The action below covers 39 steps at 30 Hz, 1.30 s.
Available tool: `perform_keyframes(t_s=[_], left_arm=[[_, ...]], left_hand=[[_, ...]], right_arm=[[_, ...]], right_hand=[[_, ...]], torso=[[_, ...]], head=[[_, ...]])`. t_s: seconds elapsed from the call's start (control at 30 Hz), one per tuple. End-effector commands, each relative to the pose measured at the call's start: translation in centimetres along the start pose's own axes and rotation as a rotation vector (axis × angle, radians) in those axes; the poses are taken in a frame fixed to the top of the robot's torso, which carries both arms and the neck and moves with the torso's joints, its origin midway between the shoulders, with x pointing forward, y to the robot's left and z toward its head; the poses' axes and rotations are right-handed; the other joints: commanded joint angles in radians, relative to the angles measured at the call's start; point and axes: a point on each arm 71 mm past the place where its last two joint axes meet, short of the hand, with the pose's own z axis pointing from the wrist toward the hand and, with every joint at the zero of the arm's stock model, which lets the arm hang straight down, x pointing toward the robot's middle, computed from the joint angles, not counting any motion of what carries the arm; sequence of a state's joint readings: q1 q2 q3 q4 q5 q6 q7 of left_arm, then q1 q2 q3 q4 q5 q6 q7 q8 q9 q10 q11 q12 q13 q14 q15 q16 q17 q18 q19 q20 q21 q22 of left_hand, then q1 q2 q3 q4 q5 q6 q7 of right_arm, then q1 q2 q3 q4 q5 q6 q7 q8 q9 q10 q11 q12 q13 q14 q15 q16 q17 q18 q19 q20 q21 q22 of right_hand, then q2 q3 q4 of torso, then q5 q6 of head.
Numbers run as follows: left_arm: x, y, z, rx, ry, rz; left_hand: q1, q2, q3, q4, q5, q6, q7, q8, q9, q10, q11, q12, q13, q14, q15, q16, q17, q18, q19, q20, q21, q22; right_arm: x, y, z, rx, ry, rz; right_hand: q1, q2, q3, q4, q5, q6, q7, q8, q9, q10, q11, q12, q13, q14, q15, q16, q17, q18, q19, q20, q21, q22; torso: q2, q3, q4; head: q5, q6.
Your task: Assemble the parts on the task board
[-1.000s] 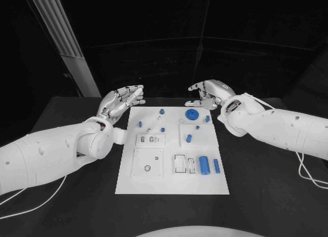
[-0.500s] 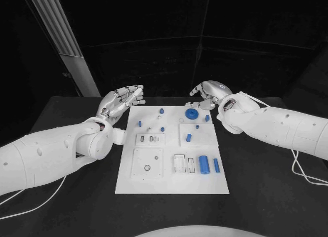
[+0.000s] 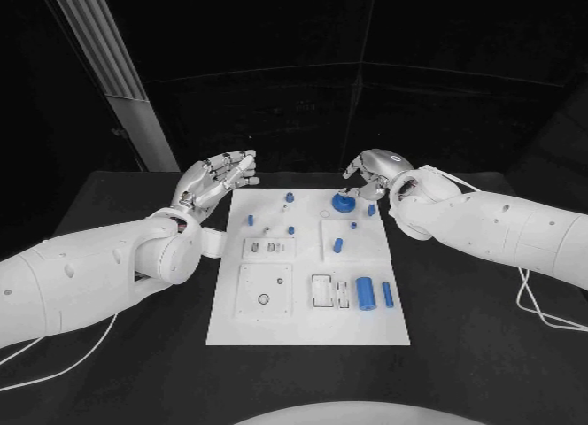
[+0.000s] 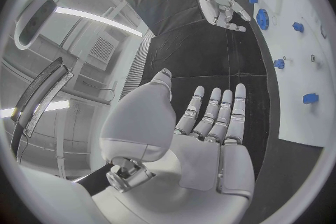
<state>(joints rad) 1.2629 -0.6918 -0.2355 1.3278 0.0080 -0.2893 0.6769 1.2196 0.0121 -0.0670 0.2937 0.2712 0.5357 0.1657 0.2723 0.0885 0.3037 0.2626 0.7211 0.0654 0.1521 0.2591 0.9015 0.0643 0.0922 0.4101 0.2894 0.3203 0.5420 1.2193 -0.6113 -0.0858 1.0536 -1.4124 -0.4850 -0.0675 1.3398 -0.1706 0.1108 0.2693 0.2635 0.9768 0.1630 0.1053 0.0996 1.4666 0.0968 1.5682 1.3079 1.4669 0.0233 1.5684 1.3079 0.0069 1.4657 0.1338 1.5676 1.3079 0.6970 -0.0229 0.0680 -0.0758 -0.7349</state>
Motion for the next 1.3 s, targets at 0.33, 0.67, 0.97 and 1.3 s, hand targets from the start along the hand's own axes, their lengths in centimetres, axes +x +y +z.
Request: perform_keyframes(t_s=[0.33, 0.67, 0.97, 1.3], left_arm=[[0.0, -1.8, -0.2, 0.249, 0.009, -0.006], [-0.1, -1.8, -0.2, 0.247, 0.008, -0.005], [-0.1, -1.8, -0.2, 0.245, 0.006, -0.004], [-0.1, -1.8, -0.3, 0.246, 0.007, -0.006]], left_hand=[[-0.002, 0.010, 0.003, -0.001, 0.006, -0.007, 0.128, 0.005, -0.001, -0.006, 0.002, -0.002, 0.000, -0.004, 0.000, -0.004, 0.001, 0.001, -0.007, 0.000, 0.000, -0.001], [-0.002, 0.010, 0.003, -0.001, 0.006, -0.007, 0.128, 0.005, -0.001, -0.006, 0.002, -0.002, 0.000, -0.004, 0.000, -0.004, 0.001, 0.001, -0.007, 0.000, 0.000, -0.001], [-0.001, 0.011, 0.002, -0.001, 0.007, -0.009, 0.128, 0.007, -0.001, -0.006, 0.002, -0.002, 0.000, -0.005, 0.000, -0.003, 0.001, 0.001, -0.007, 0.000, 0.000, -0.002], [-0.001, 0.011, 0.002, -0.001, 0.007, -0.009, 0.128, 0.007, -0.001, -0.006, 0.002, -0.002, 0.000, -0.005, 0.000, -0.003, 0.001, 0.001, -0.007, 0.000, 0.000, -0.002]], right_arm=[[0.8, -0.2, 0.0, 0.044, 0.096, -0.023], [1.2, -0.1, 0.0, 0.056, 0.132, -0.026], [1.7, 0.2, 0.2, 0.066, 0.163, -0.049], [1.9, 0.3, 0.3, 0.072, 0.177, -0.106]], right_hand=[[0.001, -0.025, -0.015, 0.017, 0.065, -0.011, 0.014, -0.008, -0.001, 0.104, 0.016, 0.003, 0.263, 0.104, 0.014, 0.002, 0.263, -0.007, 0.105, 0.013, 0.003, 0.263], [0.003, -0.026, -0.016, 0.017, 0.059, -0.010, 0.016, -0.007, 0.000, 0.104, 0.018, 0.003, 0.263, 0.104, 0.016, 0.002, 0.263, -0.007, 0.105, 0.014, 0.003, 0.263], [0.009, -0.020, -0.015, 0.016, 0.047, -0.015, 0.018, -0.009, 0.000, 0.104, 0.020, 0.003, 0.263, 0.104, 0.017, 0.002, 0.263, -0.007, 0.105, 0.016, 0.003, 0.263], [0.030, 0.003, -0.002, 0.010, 0.026, -0.020, 0.016, -0.009, 0.000, 0.104, 0.019, 0.003, 0.263, 0.104, 0.019, 0.002, 0.263, -0.007, 0.105, 0.018, 0.003, 0.263]], torso=[[-0.001, -0.0006, 0.0002], [0.000, 0.0000, 0.0012], [0.000, -0.0002, 0.0009], [-0.001, -0.0002, -0.0007]], head=[[-0.002, -0.004], [-0.001, -0.007], [0.000, -0.007], [0.006, -0.012]])
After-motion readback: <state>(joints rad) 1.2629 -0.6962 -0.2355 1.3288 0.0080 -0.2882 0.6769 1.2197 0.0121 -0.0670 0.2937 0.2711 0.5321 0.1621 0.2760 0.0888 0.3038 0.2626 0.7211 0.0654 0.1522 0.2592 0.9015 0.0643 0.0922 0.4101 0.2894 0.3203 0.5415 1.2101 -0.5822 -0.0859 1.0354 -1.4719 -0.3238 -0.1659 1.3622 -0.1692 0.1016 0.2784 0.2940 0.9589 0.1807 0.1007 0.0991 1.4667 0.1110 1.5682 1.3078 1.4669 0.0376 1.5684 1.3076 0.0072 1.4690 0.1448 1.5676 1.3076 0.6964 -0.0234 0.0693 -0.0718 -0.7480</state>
